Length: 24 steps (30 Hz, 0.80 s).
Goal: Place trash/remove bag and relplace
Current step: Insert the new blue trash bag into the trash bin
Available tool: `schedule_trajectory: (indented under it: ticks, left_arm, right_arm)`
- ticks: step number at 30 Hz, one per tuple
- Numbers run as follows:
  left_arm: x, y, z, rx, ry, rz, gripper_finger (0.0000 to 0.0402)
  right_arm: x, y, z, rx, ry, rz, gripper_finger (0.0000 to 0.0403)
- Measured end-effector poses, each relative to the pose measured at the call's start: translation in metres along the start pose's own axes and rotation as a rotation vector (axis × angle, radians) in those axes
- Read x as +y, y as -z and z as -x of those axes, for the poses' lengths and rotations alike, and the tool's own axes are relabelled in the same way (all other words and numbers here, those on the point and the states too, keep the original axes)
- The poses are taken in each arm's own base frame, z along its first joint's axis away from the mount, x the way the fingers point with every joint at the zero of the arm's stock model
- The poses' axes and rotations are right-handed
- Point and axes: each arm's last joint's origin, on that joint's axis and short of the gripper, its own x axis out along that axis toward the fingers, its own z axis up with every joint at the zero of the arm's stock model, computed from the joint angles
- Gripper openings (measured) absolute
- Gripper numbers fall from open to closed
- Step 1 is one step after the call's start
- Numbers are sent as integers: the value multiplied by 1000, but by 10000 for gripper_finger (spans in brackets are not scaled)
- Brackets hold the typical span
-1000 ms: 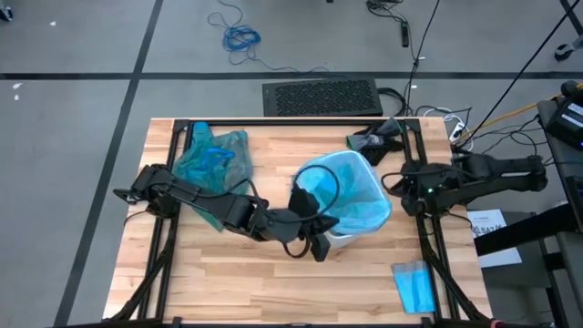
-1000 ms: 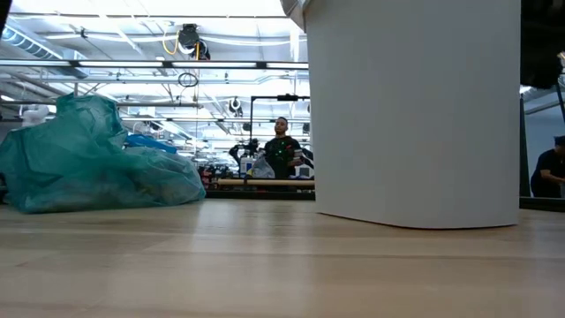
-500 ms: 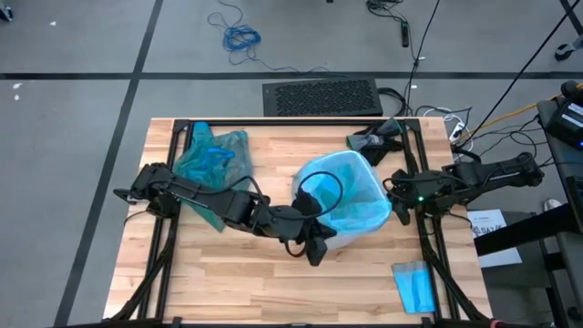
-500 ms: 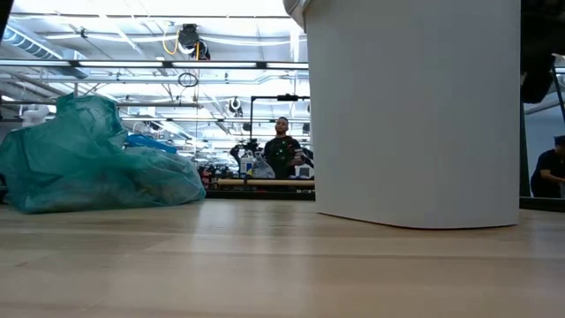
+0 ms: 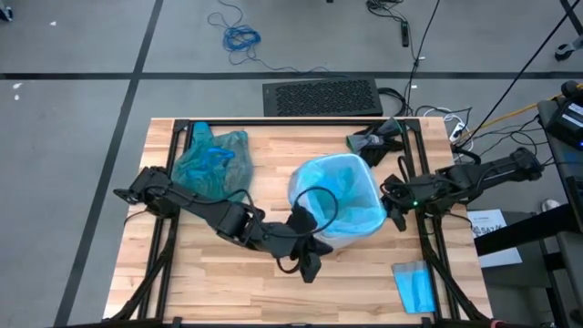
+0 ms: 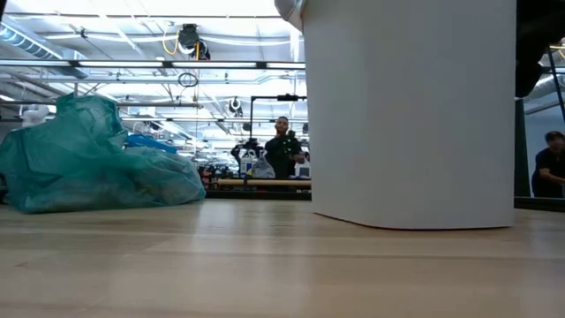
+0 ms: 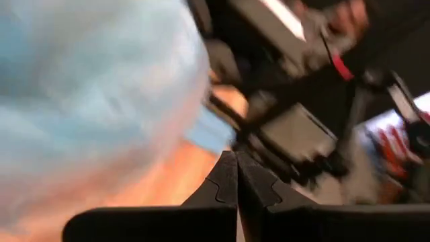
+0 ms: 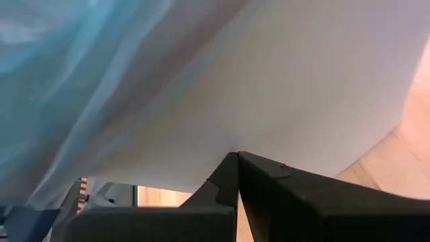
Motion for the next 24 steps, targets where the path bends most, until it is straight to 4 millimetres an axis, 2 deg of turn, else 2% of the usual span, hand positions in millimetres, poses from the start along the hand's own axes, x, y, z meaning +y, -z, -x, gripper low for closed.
schedule_trajectory:
  ticks: [3, 6, 10, 16, 24]
  left_arm:
    - [-9, -8, 14, -146, -71, -64, 0]
    - [-10, -16, 25, -185, -162, -97, 0]
    - [-1, -16, 23, -155, -221, -91, 0]
    - [7, -6, 25, -31, -272, -40, 0]
    - [3, 3, 30, 32, -256, -11, 0]
  right_arm:
    - [4, -1, -5, -5, -17, 4, 0]
    - [8, -4, -10, -17, -39, 7, 0]
    - [11, -6, -19, -19, -37, 19, 0]
    - [15, -8, -29, -26, -46, 30, 0]
    - [18, -9, -42, -6, -59, 34, 0]
